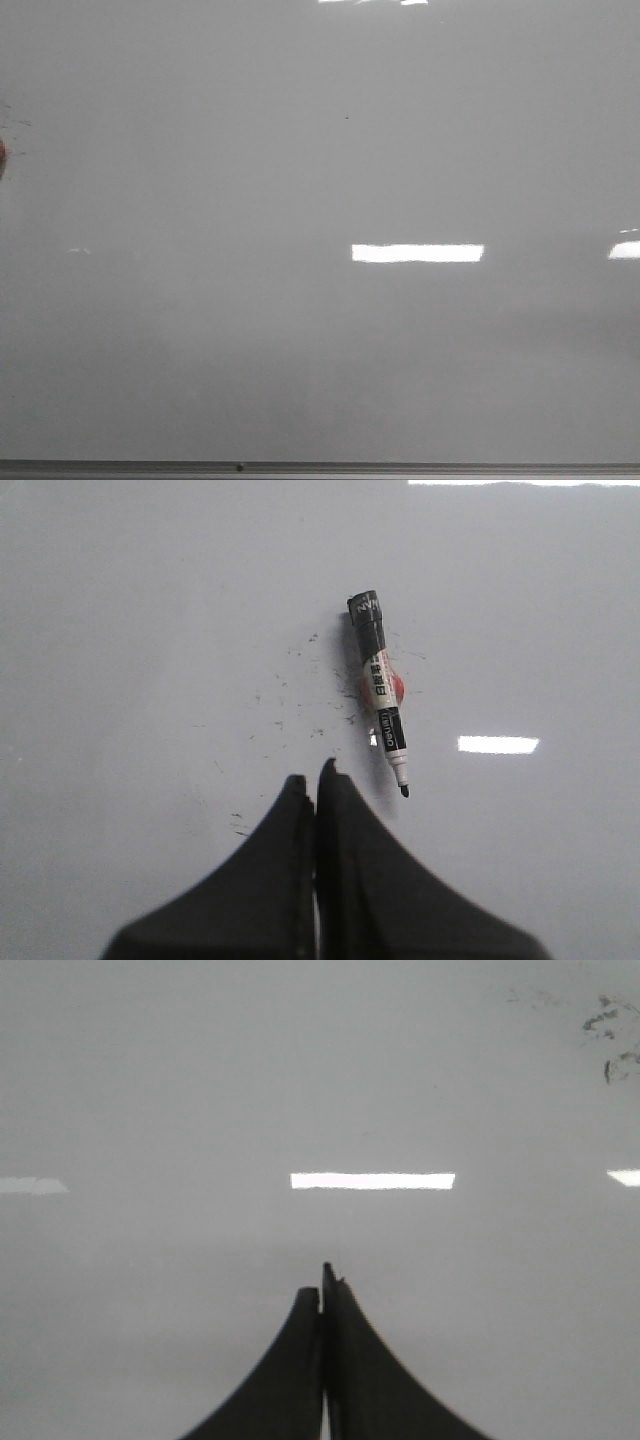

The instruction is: Write number 9 on whiteboard

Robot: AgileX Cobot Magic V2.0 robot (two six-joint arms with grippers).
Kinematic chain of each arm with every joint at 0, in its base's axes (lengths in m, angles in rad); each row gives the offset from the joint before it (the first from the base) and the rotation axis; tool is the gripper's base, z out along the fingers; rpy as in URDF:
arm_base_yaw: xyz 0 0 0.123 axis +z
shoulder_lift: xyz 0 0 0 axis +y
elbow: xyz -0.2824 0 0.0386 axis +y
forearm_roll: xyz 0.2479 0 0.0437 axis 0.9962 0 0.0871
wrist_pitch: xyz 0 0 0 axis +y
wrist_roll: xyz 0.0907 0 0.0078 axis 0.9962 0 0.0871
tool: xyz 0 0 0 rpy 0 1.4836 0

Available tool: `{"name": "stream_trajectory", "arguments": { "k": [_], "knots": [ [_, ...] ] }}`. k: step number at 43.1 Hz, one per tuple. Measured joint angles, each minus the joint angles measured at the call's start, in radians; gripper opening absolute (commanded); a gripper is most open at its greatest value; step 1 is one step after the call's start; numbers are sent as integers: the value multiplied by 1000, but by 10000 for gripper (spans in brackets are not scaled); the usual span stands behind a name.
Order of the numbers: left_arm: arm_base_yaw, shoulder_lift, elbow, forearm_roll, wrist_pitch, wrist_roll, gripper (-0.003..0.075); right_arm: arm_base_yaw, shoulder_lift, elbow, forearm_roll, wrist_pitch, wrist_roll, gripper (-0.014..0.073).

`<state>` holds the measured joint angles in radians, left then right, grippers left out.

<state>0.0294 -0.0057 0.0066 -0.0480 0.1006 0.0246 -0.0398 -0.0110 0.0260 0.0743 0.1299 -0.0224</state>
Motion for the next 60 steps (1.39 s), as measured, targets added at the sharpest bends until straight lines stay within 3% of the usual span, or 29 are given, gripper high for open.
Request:
{"name": "stream_trajectory", "arguments": {
  "k": [45,60],
  "knots": [
    [0,0,0,0,0,0,-19,0,0,0,0,0,0,-69],
    [0,0,0,0,-70,0,-19,0,0,0,0,-60,0,-69]
  ]
}}
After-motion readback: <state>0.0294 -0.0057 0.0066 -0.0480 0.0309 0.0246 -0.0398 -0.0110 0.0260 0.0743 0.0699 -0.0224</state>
